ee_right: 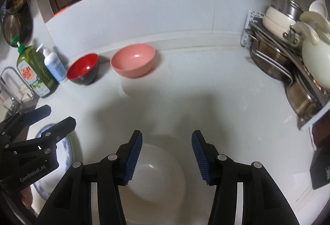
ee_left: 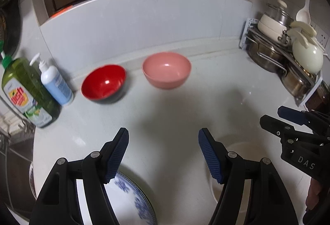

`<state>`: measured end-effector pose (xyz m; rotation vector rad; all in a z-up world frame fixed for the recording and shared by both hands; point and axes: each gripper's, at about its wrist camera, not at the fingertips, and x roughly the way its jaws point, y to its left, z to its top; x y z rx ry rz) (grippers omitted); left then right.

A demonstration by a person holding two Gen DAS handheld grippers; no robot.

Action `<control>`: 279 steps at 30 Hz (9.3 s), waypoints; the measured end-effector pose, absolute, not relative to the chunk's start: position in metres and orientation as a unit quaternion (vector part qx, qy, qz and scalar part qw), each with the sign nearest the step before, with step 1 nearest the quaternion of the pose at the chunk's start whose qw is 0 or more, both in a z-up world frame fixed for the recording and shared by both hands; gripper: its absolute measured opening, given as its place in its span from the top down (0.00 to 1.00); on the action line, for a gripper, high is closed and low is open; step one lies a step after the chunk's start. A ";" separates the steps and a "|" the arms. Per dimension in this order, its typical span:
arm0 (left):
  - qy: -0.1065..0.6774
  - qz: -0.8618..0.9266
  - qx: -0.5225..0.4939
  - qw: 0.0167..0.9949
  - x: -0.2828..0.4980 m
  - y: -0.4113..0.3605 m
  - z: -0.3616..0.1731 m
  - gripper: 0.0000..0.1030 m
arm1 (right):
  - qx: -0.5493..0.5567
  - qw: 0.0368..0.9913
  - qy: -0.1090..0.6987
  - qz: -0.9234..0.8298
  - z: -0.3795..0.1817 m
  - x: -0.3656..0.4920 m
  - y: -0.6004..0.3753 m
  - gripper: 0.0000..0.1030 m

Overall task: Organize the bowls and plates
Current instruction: 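Move both open grippers toward the pink bowl by the wall, then close the left gripper on the pink bowl rim while the right gripper clamps it too, then lift the pink bowl with both grippers and carry it over the white bowl, then lower the pink bowl into the white bowl and open both grippers, then move both open grippers to the red-and-black bowl by the soap bottles, then close the left gripper on the red bowl rim while the right gripper clamps it too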

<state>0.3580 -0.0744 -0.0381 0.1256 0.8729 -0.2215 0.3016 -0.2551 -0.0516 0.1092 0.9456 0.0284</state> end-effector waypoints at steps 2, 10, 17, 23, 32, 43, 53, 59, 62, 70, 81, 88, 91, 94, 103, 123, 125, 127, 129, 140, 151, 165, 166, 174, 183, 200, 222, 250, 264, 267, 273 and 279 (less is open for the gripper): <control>0.421 -0.109 0.063 0.898 0.367 -0.071 -0.035 0.33 | 0.053 0.891 0.451 0.011 -0.047 0.309 -0.252 0.50; 0.412 -0.120 0.075 0.900 0.410 -0.063 -0.027 0.33 | 0.027 0.897 0.441 -0.003 -0.033 0.349 -0.237 0.50; 0.408 -0.132 0.097 0.898 0.445 -0.061 -0.027 0.33 | 0.030 0.900 0.435 -0.003 -0.028 0.381 -0.230 0.50; 0.401 -0.141 0.120 0.897 0.475 -0.062 -0.034 0.33 | 0.036 0.900 0.434 -0.003 -0.036 0.408 -0.228 0.50; 0.405 -0.143 0.143 0.891 0.525 -0.070 -0.055 0.36 | 0.038 0.890 0.454 -0.009 -0.058 0.451 -0.228 0.50; 0.444 -0.154 0.136 0.872 0.575 -0.074 -0.092 0.38 | 0.050 0.878 0.476 0.000 -0.085 0.491 -0.226 0.53; 0.490 -0.152 0.116 0.851 0.599 -0.077 -0.120 0.60 | 0.050 0.864 0.500 0.009 -0.108 0.513 -0.221 0.68; 0.506 -0.153 0.110 0.842 0.607 -0.083 -0.131 0.73 | 0.063 0.855 0.514 0.017 -0.119 0.522 -0.224 0.72; 0.517 -0.153 0.098 0.836 0.610 -0.084 -0.137 0.80 | 0.069 0.854 0.516 0.021 -0.120 0.524 -0.225 0.76; 0.528 -0.148 0.068 0.833 0.615 -0.082 -0.140 0.89 | 0.079 0.850 0.520 0.030 -0.122 0.530 -0.224 0.86; 0.527 -0.145 0.057 0.836 0.608 -0.086 -0.131 0.90 | 0.105 0.846 0.523 0.023 -0.124 0.531 -0.229 0.87; 0.522 -0.146 0.049 0.839 0.583 -0.089 -0.108 0.90 | 0.116 0.851 0.512 0.016 -0.106 0.517 -0.234 0.87; 0.515 -0.148 0.049 0.843 0.567 -0.091 -0.098 0.90 | 0.118 0.853 0.507 0.015 -0.097 0.505 -0.231 0.87; 0.506 -0.146 0.052 0.849 0.548 -0.094 -0.087 0.90 | 0.113 0.858 0.502 0.014 -0.087 0.492 -0.231 0.87; 0.489 -0.161 0.051 0.856 0.493 -0.086 -0.057 0.89 | 0.098 0.877 0.470 0.002 -0.054 0.434 -0.231 0.87; 0.469 -0.201 0.042 0.859 0.374 -0.111 -0.033 0.89 | 0.085 0.900 0.427 -0.026 -0.015 0.306 -0.246 0.86; 0.469 -0.201 0.041 0.859 0.363 -0.114 -0.035 0.89 | 0.087 0.898 0.430 -0.024 -0.017 0.296 -0.246 0.86; 0.469 -0.198 0.041 0.859 0.354 -0.116 -0.038 0.89 | 0.089 0.897 0.433 -0.022 -0.020 0.287 -0.247 0.86; 0.472 -0.198 0.040 0.858 0.346 -0.119 -0.041 0.89 | 0.093 0.895 0.435 -0.021 -0.023 0.279 -0.249 0.86; 0.505 -0.190 0.051 0.840 0.314 -0.133 -0.076 0.87 | 0.095 0.883 0.459 -0.016 -0.047 0.249 -0.258 0.86; 0.523 -0.173 0.066 0.832 0.307 -0.140 -0.097 0.87 | 0.110 0.867 0.486 0.000 -0.075 0.244 -0.267 0.86; 0.529 -0.163 0.081 0.829 0.304 -0.148 -0.110 0.86 | 0.110 0.853 0.510 0.008 -0.096 0.245 -0.272 0.86; 0.528 -0.162 0.082 0.830 0.303 -0.149 -0.110 0.86 | 0.109 0.853 0.510 0.008 -0.096 0.245 -0.272 0.86; 0.526 -0.167 0.082 0.830 0.302 -0.151 -0.112 0.75 | 0.114 0.850 0.514 0.017 -0.102 0.246 -0.275 0.86; 0.503 -0.152 0.076 0.847 0.301 -0.144 -0.102 0.45 | 0.086 0.860 0.503 0.008 -0.097 0.243 -0.274 0.66; 0.438 -0.100 0.062 0.891 0.306 -0.098 -0.053 0.23 | 0.073 0.887 0.455 0.013 -0.056 0.247 -0.259 0.45; 0.384 -0.020 0.049 0.922 0.342 -0.009 -0.008 0.15 | 0.044 0.910 0.408 0.066 -0.014 0.312 -0.193 0.38; 0.413 0.013 0.072 0.908 0.447 0.072 -0.035 0.14 | 0.001 0.893 0.434 0.115 -0.015 0.433 -0.098 0.38; 0.445 -0.012 0.072 0.893 0.502 0.078 -0.076 0.15 | -0.004 0.871 0.478 0.112 -0.053 0.490 -0.081 0.38; 0.451 -0.014 0.073 0.889 0.513 0.078 -0.085 0.15 | -0.010 0.866 0.488 0.109 -0.059 0.501 -0.077 0.38; 0.466 -0.026 0.071 0.882 0.531 0.080 -0.101 0.18 | -0.019 0.853 0.509 0.113 -0.071 0.525 -0.067 0.39; 0.488 -0.041 0.051 0.870 0.546 0.081 -0.117 0.26 | -0.013 0.836 0.535 0.121 -0.088 0.543 -0.061 0.48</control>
